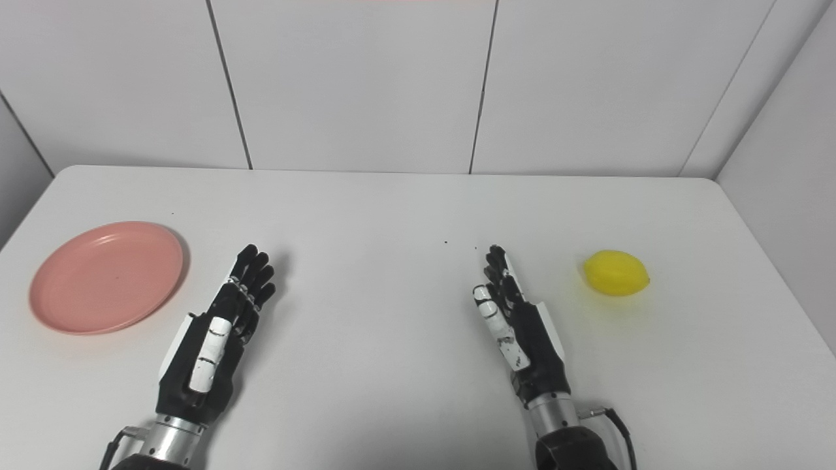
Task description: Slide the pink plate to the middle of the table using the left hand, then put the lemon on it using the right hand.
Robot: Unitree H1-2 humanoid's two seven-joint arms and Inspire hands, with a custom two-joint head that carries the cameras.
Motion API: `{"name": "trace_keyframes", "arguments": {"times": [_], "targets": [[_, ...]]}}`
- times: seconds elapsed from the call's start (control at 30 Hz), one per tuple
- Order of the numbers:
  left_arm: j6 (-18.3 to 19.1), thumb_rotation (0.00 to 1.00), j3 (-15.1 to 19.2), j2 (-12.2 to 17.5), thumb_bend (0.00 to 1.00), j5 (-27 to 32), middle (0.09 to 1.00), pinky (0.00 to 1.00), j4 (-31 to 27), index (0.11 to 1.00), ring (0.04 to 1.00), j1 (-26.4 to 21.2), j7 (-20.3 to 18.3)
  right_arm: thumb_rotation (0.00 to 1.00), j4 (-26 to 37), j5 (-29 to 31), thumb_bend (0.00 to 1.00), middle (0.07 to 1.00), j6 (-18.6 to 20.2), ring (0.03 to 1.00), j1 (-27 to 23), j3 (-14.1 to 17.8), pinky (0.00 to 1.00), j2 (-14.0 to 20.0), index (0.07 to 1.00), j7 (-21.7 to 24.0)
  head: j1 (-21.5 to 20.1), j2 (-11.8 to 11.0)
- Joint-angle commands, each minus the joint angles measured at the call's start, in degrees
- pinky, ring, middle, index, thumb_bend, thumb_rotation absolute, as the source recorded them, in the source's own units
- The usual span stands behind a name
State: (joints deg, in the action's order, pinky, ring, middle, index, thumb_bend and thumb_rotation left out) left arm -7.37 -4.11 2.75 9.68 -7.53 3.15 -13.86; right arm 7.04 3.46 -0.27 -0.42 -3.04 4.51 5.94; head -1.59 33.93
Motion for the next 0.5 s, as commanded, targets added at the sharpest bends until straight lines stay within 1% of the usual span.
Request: {"name": "trace_keyframes", "arguments": {"times": [0.0,0.07,0.17,0.27,0.37,0.47], "targets": [[0.1,0.86,-0.2,-0.5,0.71,0.0,1.000,1.00,-0.3,1.000,1.000,1.5,0.6,0.81,2.4,0.6,0.60,1.000,-1.5,1.000,-0.2,0.3,1.00,0.1,1.000,0.5,0.1,-0.2],[-0.3,0.85,-0.2,-0.6,0.70,0.2,1.000,1.00,-0.3,1.000,1.000,1.6,0.8,0.81,2.8,0.3,0.60,1.000,-1.2,1.000,0.0,0.3,1.00,0.2,1.000,0.4,0.1,0.0],[-0.6,0.85,-0.1,-0.3,0.69,0.2,1.000,1.00,-0.4,1.000,1.000,1.6,0.9,0.81,3.4,-0.1,0.61,1.000,-0.5,1.000,0.2,0.2,1.00,0.0,1.000,0.2,-1.2,0.2],[-1.4,0.89,0.0,0.4,0.69,-0.2,1.000,1.00,0.0,1.000,1.000,1.2,0.9,0.81,3.2,-0.6,0.60,1.000,-0.7,1.000,0.1,0.1,1.00,-0.3,1.000,-0.1,-2.0,0.8],[-0.8,0.89,0.2,0.4,0.70,-0.2,1.000,1.00,-0.1,1.000,1.000,0.9,1.4,0.82,3.1,-1.0,0.59,1.000,-0.7,1.000,-0.3,0.0,1.00,-0.5,1.000,-0.3,-2.2,1.2],[-0.4,0.91,0.2,0.3,0.70,-1.5,1.000,1.00,-0.3,1.000,1.000,0.8,2.2,0.81,2.8,-0.7,0.59,1.000,-0.7,1.000,-0.5,0.0,1.00,-0.9,1.000,-0.3,-2.1,1.2]]}}
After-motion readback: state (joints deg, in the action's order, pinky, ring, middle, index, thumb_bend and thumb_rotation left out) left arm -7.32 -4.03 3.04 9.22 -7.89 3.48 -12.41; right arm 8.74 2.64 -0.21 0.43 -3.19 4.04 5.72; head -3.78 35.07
